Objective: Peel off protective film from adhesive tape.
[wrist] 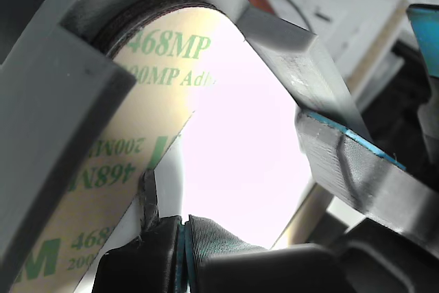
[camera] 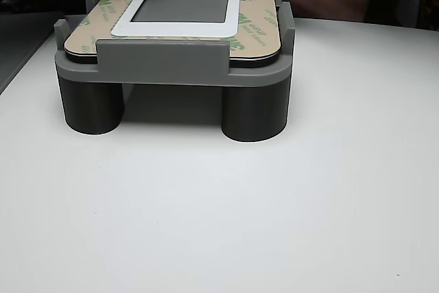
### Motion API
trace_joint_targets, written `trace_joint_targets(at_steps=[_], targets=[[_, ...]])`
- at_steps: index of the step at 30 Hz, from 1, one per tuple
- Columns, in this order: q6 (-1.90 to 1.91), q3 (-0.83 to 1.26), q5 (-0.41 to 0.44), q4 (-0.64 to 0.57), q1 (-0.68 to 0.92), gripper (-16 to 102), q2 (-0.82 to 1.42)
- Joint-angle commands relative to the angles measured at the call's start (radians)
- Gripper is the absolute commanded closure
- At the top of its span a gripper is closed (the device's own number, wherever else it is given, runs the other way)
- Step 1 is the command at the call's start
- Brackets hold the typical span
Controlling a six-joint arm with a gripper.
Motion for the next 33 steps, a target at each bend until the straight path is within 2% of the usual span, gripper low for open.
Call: trace_joint_targets(at_steps=[1, 33], targets=[[-0.006, -0.037, 0.002, 0.006, -0.006, 96, 0.021], [-0.029, -0.055, -0.017, 0.011, -0.028, 96, 0.002]])
